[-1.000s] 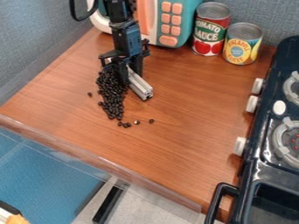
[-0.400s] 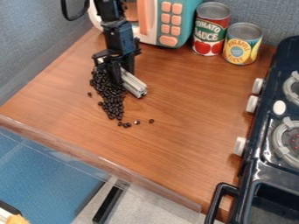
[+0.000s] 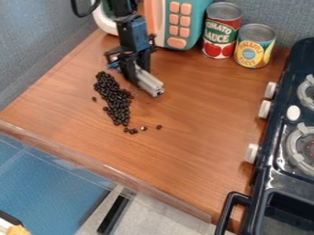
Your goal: Sweep into pile
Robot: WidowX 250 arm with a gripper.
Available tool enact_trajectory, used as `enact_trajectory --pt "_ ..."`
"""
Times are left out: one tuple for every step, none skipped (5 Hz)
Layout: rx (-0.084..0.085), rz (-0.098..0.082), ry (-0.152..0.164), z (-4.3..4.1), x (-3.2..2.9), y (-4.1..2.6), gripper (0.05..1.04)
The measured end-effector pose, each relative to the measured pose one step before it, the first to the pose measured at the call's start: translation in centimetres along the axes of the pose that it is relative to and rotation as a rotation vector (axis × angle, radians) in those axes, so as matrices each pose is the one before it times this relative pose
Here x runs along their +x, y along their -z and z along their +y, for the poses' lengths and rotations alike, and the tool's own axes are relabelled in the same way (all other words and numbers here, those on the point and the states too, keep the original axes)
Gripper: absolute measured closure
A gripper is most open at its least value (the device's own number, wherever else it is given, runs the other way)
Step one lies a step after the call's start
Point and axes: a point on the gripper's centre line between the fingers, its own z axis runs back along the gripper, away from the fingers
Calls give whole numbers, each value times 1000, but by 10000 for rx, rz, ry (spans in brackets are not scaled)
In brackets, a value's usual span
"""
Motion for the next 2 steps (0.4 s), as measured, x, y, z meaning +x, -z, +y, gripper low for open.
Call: enact_trajectory --pt "277 -266 191 1156 909 -819 696" --pt "59 -308 296 788 1263 74 696"
